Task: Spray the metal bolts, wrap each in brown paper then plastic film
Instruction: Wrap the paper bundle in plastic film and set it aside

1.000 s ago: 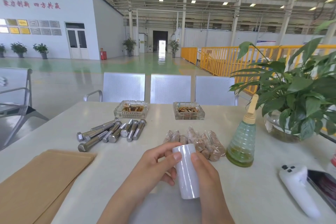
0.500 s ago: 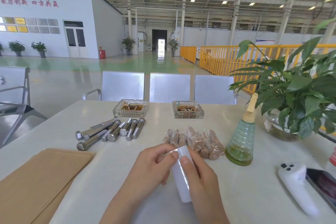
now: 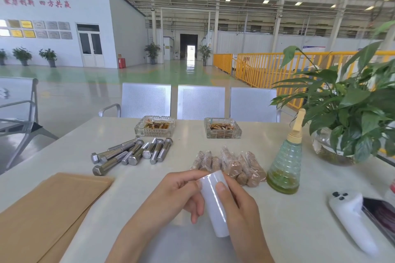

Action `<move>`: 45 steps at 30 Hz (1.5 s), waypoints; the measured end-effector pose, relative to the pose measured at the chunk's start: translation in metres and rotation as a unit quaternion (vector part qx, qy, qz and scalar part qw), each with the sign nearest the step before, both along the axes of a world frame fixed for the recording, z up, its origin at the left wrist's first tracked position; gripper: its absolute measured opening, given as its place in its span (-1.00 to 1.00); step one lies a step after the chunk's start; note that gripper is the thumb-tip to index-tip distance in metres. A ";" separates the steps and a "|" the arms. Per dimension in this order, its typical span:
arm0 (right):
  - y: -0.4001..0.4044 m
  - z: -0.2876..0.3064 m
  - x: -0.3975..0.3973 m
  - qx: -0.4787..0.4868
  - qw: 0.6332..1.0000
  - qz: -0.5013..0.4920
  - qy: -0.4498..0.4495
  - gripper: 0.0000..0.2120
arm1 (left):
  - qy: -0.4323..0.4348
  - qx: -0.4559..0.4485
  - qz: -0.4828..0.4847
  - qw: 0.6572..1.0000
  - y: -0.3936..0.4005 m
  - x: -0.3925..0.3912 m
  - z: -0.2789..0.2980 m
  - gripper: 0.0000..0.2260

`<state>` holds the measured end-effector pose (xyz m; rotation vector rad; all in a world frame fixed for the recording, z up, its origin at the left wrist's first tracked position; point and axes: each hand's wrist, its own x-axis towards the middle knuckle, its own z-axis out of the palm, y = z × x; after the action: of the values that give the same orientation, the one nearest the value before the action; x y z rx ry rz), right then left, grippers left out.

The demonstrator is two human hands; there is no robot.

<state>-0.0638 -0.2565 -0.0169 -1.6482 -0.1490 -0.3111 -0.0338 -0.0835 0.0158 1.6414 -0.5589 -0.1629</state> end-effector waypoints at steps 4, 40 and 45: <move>0.002 -0.002 0.000 0.011 0.999 -0.046 -0.013 -0.62 | 0.027 -0.015 0.061 0.998 -0.005 -0.001 -0.002 -0.62; -0.017 0.012 0.006 0.202 0.956 0.147 0.155 -0.62 | -0.006 -0.008 0.080 0.997 0.001 0.002 -0.003 -0.65; -0.041 0.024 0.009 0.151 0.958 0.160 0.184 -0.54 | 0.001 0.048 -0.014 0.999 -0.005 -0.001 -0.001 -0.55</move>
<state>-0.0553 -0.2978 0.0066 -1.3255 -0.0790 0.2136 -0.0349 -0.0890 0.0146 1.7262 -0.5809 -0.2152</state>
